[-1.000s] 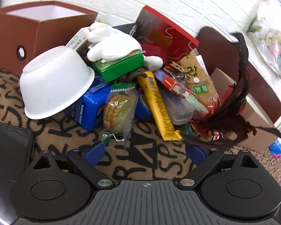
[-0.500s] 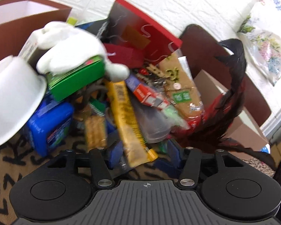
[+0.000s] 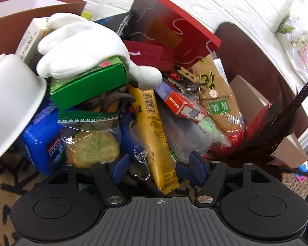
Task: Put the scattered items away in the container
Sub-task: 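Close the left tool on the yellow tube and pull it free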
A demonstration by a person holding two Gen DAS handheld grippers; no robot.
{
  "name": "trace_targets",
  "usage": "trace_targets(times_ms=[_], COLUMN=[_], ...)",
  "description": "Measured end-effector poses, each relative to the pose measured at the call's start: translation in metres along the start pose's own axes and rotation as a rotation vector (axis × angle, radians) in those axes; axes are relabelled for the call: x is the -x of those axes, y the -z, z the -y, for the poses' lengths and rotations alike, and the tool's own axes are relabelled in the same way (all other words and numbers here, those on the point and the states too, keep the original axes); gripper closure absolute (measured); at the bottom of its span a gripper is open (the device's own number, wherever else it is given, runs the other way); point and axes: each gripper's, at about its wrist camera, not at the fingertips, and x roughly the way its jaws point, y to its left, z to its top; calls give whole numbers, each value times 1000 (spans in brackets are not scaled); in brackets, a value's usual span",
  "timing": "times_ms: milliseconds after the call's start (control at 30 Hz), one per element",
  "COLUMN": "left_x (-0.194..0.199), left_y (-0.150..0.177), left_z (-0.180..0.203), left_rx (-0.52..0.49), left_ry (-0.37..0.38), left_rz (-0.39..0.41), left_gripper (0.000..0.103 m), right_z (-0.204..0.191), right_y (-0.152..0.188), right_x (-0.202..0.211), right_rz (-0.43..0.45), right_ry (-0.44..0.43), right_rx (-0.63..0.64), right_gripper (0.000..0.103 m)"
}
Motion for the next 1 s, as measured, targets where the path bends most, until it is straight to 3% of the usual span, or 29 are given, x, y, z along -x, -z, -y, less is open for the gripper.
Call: trace_targets(times_ms=[33, 67, 133, 167, 233, 333, 567, 867, 900, 933, 1000], left_x=[0, 0, 1, 2, 6, 15, 38, 87, 90, 93, 98], left_y=[1, 1, 4, 5, 9, 17, 33, 69, 71, 72, 71], left_z=[1, -1, -13, -18, -19, -12, -12, -14, -14, -13, -14], left_rx=[-12, -7, 62, 100, 114, 73, 114, 127, 125, 127, 136], left_ry=[-8, -6, 39, 60, 74, 55, 65, 75, 73, 65, 33], left_rz=[-8, -26, -71, -75, -73, -59, -62, -89, -91, -91, -67], left_gripper=[33, 51, 75, 76, 80, 81, 82, 84, 83, 63, 60], right_z=[0, 0, 0, -1, -8, -10, -12, -24, -24, -24, -24], right_y=[0, 0, 1, 2, 4, 4, 13, 28, 29, 31, 36], right_x=[1, 3, 10, 15, 25, 25, 48, 75, 80, 83, 89], right_rz=[-1, 0, 2, 8, 9, 5, -8, -65, -68, -73, -85], right_ry=[4, 2, -3, -7, -13, -26, -74, -263, -278, -292, -320], right_rx=[-5, -7, -1, 10, 40, 58, 70, 68, 68, 66, 54], right_gripper=[51, 52, 58, 66, 68, 70, 72, 70, 69, 66, 61])
